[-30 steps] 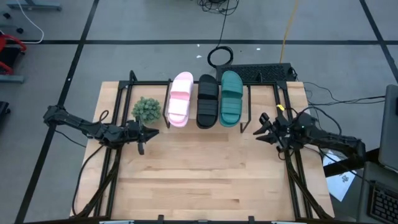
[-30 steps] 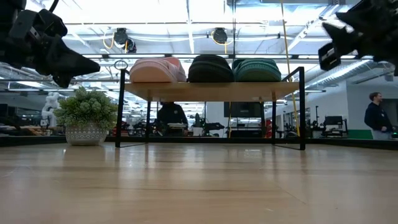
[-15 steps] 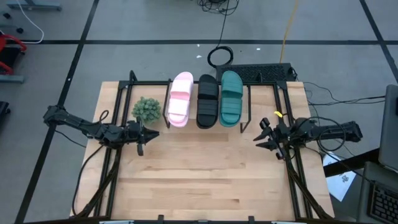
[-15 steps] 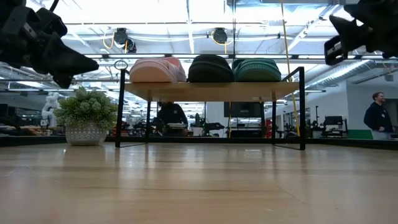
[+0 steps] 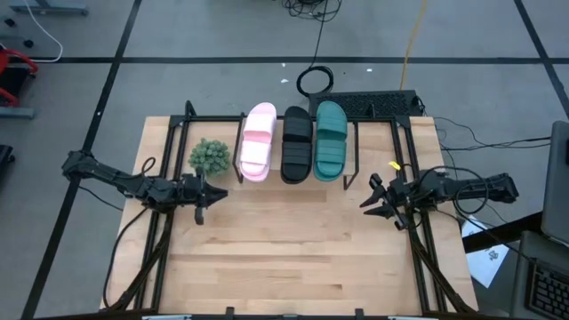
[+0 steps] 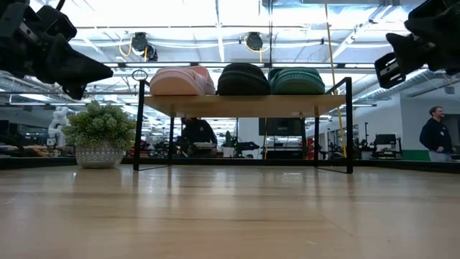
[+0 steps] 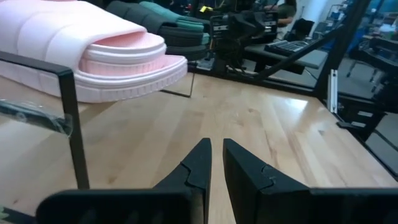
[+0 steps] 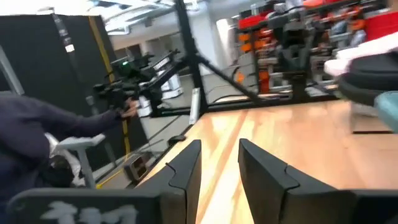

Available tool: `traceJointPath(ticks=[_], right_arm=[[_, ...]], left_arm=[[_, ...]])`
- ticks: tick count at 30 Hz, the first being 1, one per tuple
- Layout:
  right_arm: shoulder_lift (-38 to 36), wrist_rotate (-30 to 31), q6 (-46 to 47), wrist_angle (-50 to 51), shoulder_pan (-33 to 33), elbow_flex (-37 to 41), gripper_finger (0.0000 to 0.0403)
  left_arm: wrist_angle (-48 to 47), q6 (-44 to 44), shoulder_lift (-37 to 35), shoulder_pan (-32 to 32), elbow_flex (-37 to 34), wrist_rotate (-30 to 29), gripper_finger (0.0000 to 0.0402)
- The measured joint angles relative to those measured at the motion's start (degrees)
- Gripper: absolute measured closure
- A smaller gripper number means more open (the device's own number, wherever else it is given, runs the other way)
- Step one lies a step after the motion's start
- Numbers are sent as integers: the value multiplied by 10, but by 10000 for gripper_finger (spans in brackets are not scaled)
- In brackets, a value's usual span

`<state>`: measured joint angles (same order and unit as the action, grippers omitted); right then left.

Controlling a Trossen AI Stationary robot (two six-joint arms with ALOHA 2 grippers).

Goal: Pick and place slides into the shelf
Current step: Return to Home Position

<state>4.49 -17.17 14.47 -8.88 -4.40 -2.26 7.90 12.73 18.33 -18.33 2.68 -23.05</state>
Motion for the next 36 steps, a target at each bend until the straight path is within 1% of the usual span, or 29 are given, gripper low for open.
traceJointPath(ticks=[4, 10, 13, 18, 25, 36], right_arm=[[0, -40, -14, 3, 0, 0, 304], [0, -59, -8, 19, 0, 0, 304], [0, -72, -30, 20, 0, 0, 304], [0, -74, -32, 20, 0, 0, 304], [0, -73, 15, 19, 0, 0, 305], [0, -72, 18, 19, 0, 0, 305]], left_arm=[[6, -5, 0, 0, 0, -2, 360], [17, 6, 0, 0, 0, -8, 360], [17, 25, 0, 0, 0, -9, 360], [14, 69, 0, 0, 0, -10, 360], [14, 67, 0, 0, 0, -10, 360], [14, 65, 0, 0, 0, -10, 360]])
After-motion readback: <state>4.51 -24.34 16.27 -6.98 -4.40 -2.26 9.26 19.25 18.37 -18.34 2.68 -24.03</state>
